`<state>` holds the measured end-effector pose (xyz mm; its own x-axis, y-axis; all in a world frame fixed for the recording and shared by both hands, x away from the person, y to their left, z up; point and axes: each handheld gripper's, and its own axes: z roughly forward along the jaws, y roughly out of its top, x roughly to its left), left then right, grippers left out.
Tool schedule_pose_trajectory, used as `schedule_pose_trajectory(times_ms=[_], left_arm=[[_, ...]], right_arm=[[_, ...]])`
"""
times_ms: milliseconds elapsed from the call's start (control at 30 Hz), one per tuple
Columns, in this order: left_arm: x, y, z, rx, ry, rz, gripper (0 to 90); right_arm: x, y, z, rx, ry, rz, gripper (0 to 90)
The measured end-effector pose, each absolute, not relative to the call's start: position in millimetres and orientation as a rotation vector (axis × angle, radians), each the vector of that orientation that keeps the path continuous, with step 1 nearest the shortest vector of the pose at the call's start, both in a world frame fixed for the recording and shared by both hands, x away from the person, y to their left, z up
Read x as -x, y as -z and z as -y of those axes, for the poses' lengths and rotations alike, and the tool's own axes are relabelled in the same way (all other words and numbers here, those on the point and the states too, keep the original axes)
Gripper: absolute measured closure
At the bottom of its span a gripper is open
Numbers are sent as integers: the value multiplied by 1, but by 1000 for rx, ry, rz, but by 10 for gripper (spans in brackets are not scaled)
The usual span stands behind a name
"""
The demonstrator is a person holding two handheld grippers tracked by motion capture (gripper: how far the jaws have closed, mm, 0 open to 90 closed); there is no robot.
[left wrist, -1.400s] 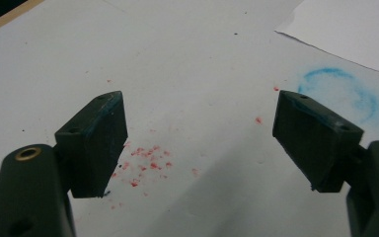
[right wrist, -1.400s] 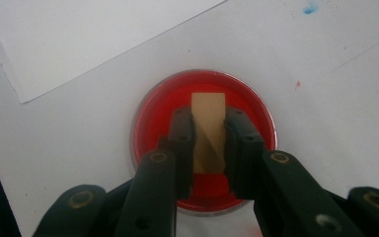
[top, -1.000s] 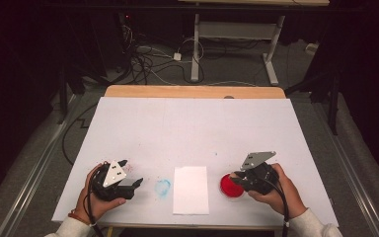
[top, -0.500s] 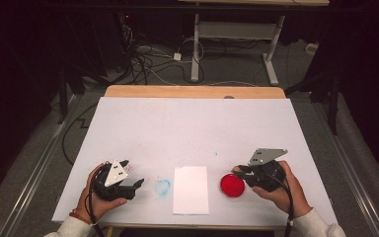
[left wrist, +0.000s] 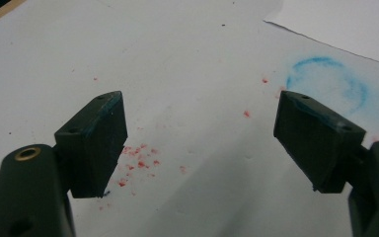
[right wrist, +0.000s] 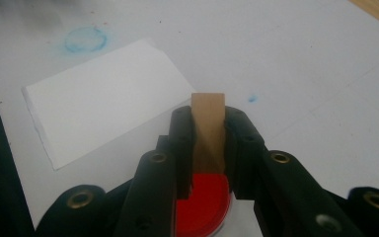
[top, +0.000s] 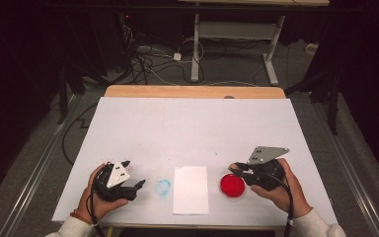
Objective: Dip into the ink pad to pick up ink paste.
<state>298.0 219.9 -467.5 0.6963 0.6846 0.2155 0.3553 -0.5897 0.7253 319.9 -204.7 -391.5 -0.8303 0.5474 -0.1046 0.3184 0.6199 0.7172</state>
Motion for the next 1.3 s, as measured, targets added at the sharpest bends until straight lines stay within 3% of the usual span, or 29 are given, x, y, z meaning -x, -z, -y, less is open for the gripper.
schedule_pose_trajectory(times_ms=[1300], left_arm=[[-297,467,-220,-2231,-642,-759,200]], right_arm=[[-329,391,132,-509,-1044,-2634,754]])
